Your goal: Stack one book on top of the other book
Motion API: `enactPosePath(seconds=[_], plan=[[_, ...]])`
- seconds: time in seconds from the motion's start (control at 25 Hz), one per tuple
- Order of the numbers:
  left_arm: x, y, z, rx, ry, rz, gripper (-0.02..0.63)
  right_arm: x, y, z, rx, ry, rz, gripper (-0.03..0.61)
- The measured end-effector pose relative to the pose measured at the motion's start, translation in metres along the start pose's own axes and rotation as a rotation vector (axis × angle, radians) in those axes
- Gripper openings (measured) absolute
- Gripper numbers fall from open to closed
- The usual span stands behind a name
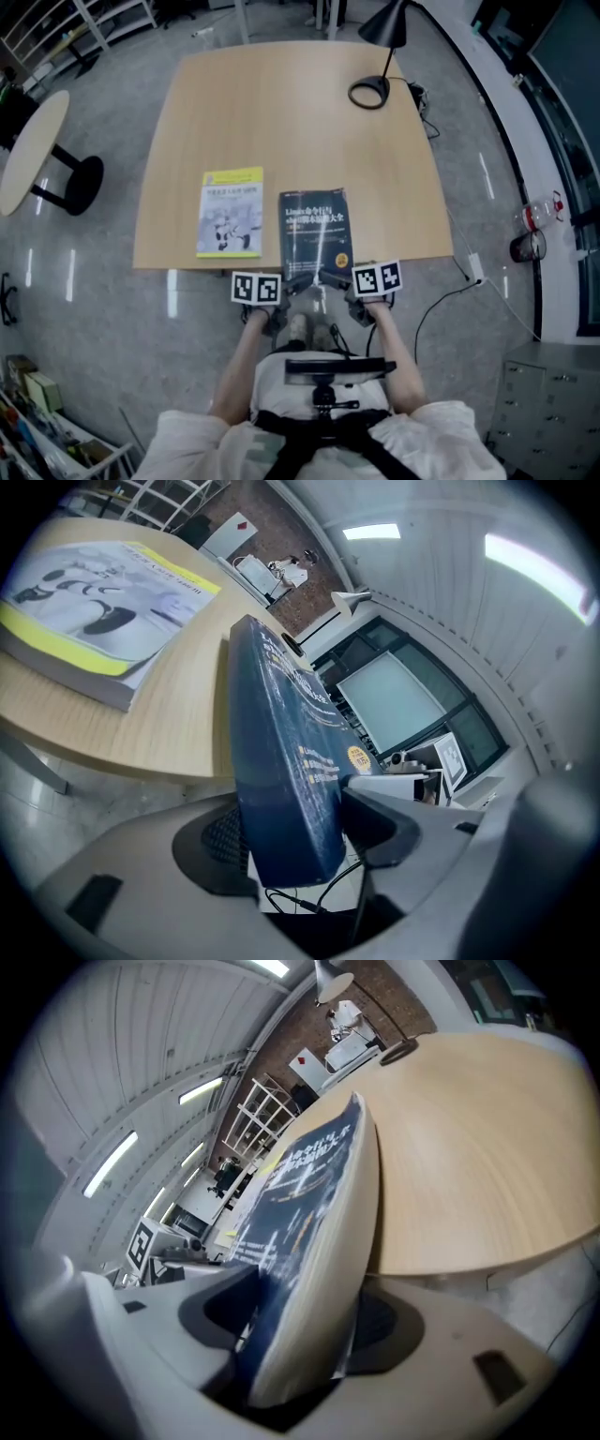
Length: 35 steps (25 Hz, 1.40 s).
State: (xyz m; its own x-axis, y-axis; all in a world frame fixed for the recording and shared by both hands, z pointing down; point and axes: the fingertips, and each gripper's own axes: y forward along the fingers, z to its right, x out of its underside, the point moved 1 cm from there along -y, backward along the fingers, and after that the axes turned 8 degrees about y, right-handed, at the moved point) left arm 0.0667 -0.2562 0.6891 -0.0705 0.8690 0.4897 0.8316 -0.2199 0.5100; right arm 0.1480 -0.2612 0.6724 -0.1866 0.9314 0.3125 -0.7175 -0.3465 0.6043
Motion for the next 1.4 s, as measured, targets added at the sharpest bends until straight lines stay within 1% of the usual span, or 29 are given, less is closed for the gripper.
enactPosePath(seconds=[0.24,0.36,0.48,0.6,0.68,0.76,0.88,0.96,1.08,1.24,1.4], plan=[[0.005,-0.009,0.010,-0.033,0.066,0.032,0.282,0.010,-0.006,-0.009,-0.002,-0.055,0.008,0.272],[0.003,-0.017,0.018,-0.033,0.093,0.070,0.282,0.012,-0.012,-0.019,-0.020,-0.074,0.035,0.272],[-0.006,-0.026,0.027,-0.035,0.114,0.112,0.281,0.008,-0.019,-0.030,-0.049,-0.090,0.071,0.273],[-0.015,-0.039,0.033,-0.049,0.150,0.129,0.282,0.005,-0.022,-0.044,-0.083,-0.098,0.108,0.273],[-0.018,-0.048,0.037,-0.065,0.176,0.140,0.281,0.005,-0.024,-0.054,-0.094,-0.126,0.123,0.273],[-0.020,-0.060,0.037,-0.078,0.185,0.164,0.282,0.003,-0.021,-0.067,-0.100,-0.171,0.123,0.273],[-0.036,-0.085,0.023,-0.095,0.197,0.208,0.282,-0.012,-0.002,-0.092,-0.113,-0.226,0.129,0.273],[-0.049,-0.103,0.008,-0.105,0.211,0.219,0.282,-0.022,0.016,-0.108,-0.127,-0.240,0.135,0.273],[-0.064,-0.133,-0.024,-0.111,0.223,0.208,0.282,-0.032,0.053,-0.133,-0.133,-0.236,0.143,0.273],[-0.084,-0.172,-0.075,-0.099,0.222,0.178,0.282,-0.047,0.109,-0.165,-0.119,-0.196,0.149,0.273],[-0.094,-0.199,-0.108,-0.083,0.209,0.153,0.282,-0.054,0.145,-0.188,-0.093,-0.191,0.145,0.275]])
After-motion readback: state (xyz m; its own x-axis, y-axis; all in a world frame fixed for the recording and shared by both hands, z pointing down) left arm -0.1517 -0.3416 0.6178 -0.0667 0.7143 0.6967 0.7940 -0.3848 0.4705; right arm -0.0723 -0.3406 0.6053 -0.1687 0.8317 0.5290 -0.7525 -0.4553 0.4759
